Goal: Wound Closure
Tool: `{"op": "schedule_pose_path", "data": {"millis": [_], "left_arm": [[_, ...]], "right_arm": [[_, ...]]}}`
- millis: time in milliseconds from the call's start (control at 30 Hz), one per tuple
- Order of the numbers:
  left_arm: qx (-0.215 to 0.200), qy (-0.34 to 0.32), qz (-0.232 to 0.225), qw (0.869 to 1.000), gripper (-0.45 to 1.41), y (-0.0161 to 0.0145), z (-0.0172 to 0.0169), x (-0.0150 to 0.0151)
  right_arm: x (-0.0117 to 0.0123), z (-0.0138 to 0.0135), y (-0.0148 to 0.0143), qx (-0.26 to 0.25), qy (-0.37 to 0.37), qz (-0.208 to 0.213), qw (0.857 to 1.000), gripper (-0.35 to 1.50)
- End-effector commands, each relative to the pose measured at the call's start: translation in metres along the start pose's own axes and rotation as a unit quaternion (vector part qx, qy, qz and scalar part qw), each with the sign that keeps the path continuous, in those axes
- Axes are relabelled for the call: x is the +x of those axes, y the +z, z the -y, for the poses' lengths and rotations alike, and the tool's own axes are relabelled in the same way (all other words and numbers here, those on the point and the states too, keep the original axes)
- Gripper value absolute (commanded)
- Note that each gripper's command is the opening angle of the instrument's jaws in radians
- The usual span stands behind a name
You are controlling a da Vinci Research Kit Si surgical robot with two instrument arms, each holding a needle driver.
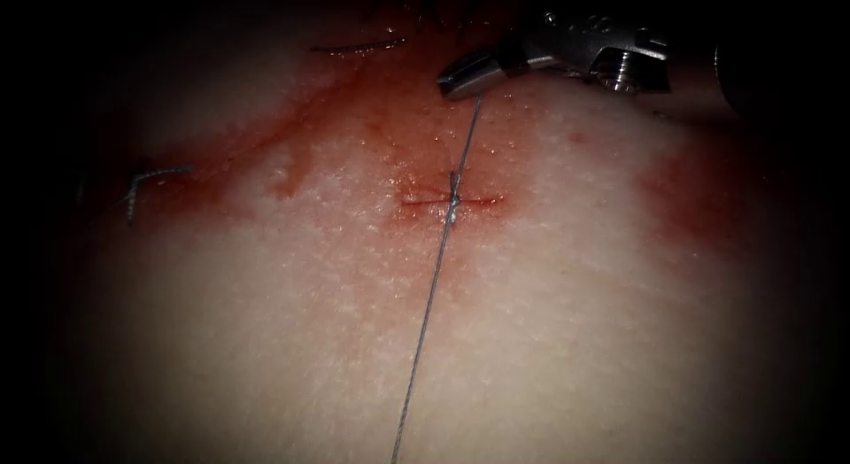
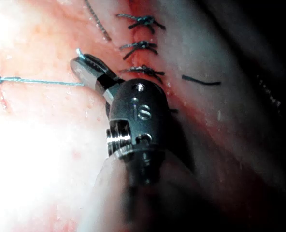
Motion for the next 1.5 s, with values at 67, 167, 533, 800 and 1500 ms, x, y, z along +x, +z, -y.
{"op": "schedule_pose_path", "data": {"millis": [67,167,533,800,1500], "left_arm": [[-0.005,-0.003,0.005,1.0,-0.45,0.0013,-0.0005,-0.0009],[-0.009,-0.003,0.012,1.0,-0.45,0.0015,-0.0009,-0.0015],[0.091,-0.008,-0.003,0.996,-0.45,-0.0029,0.0044,0.0026],[0.173,0.014,0.023,0.984,-0.45,-0.0074,0.0099,0.0054],[0.301,0.065,0.06,0.949,-0.45,-0.018,0.0218,0.0089]], "right_arm": [[-0.0002,-0.001,0.001,-0.002,-0.001,-0.001,1.0,-0.35],[-0.0002,-0.0014,0.0011,-0.008,0.001,-0.007,1.0,-0.35],[0.0003,0.0025,0.0034,0.037,-0.002,-0.038,0.999,0.62],[0.0028,0.0029,0.0009,-0.015,0.034,-0.101,0.994,1.34],[0.0062,0.0128,-0.0085,-0.134,0.025,-0.156,0.978,1.19]]}}
